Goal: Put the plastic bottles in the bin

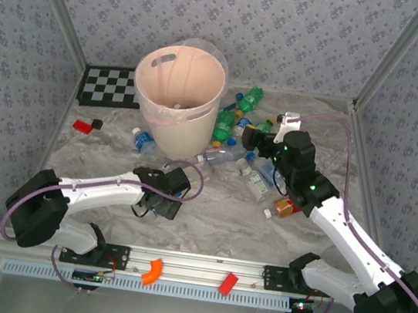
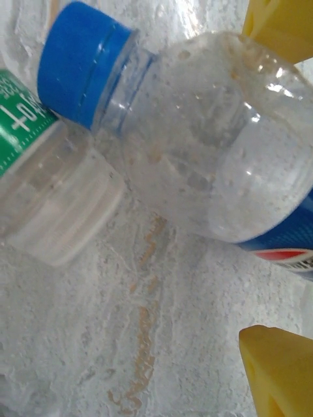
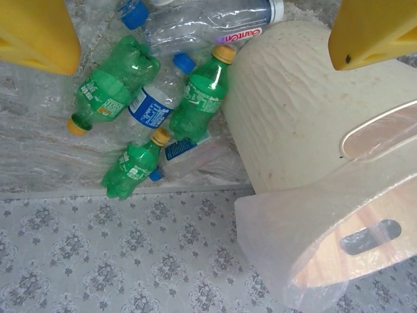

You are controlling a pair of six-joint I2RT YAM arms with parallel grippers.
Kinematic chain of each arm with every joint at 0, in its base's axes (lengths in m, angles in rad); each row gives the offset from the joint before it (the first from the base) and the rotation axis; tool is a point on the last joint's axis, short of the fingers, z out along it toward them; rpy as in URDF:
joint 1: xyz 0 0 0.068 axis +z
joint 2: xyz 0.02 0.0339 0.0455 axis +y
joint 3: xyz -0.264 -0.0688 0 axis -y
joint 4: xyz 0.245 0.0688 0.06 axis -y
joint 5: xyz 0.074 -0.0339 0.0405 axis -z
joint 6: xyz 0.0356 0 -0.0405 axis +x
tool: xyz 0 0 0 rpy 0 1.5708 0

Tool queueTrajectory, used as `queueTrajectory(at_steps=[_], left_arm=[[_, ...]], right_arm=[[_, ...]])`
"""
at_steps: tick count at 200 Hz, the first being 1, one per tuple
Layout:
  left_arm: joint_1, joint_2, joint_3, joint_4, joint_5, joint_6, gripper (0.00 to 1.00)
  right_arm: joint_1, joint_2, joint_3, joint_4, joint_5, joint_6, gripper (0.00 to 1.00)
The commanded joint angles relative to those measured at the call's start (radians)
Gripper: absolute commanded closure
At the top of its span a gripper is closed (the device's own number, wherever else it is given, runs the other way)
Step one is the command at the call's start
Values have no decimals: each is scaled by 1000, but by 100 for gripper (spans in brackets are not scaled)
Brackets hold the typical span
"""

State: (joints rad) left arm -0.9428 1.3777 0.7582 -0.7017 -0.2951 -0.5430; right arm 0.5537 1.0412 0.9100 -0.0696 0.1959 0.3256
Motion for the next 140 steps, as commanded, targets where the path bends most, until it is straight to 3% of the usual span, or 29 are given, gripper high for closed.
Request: queueTrajectory(at_steps=[1,70,103,140], left_arm=[[-4,30,14,16,36,30,5],[-4,100,19,59,79,27,22],[-4,75,20,54,82,34,42],[-5,38,34,28,77,28,44]], right_arm=[[-2,-15,-12,22,-12,6,1],[7,-33,-12,18,-12,4,1],[15,-40,-14,14,-4,2,1],[24,-47,-17,12,2,5,0]])
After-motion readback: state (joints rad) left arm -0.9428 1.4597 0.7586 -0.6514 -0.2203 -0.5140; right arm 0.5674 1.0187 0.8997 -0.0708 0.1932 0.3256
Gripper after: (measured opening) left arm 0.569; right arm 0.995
